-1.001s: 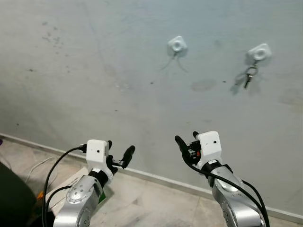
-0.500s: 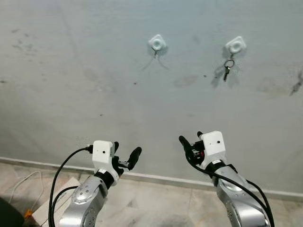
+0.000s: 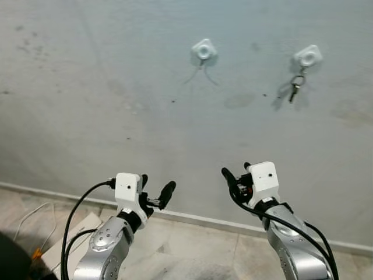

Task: Hang keys on a hook

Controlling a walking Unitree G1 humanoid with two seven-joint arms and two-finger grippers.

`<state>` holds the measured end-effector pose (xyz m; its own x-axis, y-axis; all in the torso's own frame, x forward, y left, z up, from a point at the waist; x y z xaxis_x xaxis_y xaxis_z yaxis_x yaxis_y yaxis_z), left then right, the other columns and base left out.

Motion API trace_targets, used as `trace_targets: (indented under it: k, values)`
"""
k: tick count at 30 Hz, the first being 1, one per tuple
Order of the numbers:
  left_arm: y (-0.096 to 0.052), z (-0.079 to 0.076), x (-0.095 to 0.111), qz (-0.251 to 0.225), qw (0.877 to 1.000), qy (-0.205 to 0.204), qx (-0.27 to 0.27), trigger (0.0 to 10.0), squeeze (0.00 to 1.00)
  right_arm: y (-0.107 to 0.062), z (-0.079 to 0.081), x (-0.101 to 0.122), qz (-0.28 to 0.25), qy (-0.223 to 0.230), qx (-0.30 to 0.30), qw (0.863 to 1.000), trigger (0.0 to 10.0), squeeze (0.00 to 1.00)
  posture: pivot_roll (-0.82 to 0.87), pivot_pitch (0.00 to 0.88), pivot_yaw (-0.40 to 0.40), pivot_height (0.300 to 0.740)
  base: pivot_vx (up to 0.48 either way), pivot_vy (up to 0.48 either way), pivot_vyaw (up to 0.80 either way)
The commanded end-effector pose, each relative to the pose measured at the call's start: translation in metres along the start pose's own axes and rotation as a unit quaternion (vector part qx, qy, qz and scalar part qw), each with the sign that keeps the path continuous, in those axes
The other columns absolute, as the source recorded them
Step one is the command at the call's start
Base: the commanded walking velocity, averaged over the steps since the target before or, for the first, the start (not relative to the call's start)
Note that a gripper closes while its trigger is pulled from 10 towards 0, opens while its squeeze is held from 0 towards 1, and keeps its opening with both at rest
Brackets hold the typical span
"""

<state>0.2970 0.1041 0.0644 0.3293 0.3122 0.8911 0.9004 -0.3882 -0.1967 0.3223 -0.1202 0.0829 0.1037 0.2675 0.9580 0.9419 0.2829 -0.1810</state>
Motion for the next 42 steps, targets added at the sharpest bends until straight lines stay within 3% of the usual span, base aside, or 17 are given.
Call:
trace_targets:
  k: [1, 10, 42]
  values:
    - [-0.0013, -0.0008, 0.0016, 0.001, 1.000, 0.005, -0.002, 10.0, 0.00, -0.0013, 0.0000, -0.0014, 0.003, 0.001, 0.000, 1.000, 10.0, 0.00, -0.05, 0.000, 0.087, 0.740, 0.000, 0.000, 0.00]
    - [-0.0001, -0.0003, 0.0011, 0.002, 1.000, -0.001, 0.001, 10.0, 0.00, -0.0016, -0.0012, -0.0026, 0.007, 0.001, -0.001, 1.000, 10.0, 0.00, -0.05, 0.000, 0.087, 0.740, 0.000, 0.000, 0.00]
    - [0.0040, -0.0006, 0.0015, 0.003, 1.000, -0.010, 0.002, 10.0, 0.00, -0.0001, -0.0040, -0.0026, 0.007, -0.003, -0.003, 1.000, 10.0, 0.00, -0.06, 0.000, 0.087, 0.740, -0.263, 0.000, 0.00]
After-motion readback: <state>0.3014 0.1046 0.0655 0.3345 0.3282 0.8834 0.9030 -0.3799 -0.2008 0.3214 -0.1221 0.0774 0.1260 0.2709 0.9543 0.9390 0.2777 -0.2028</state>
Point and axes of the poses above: a point about 5 cm out from each wrist's last joint towards the gripper, its own y axis pointing out of the wrist towards the gripper, its own x axis along the axis of the wrist's last joint, z = x × y, the point moved 6 cm from there along y, pointing out of the wrist towards the gripper, and after that the axes turned 9 degrees about -y, right-handed, at the moved point
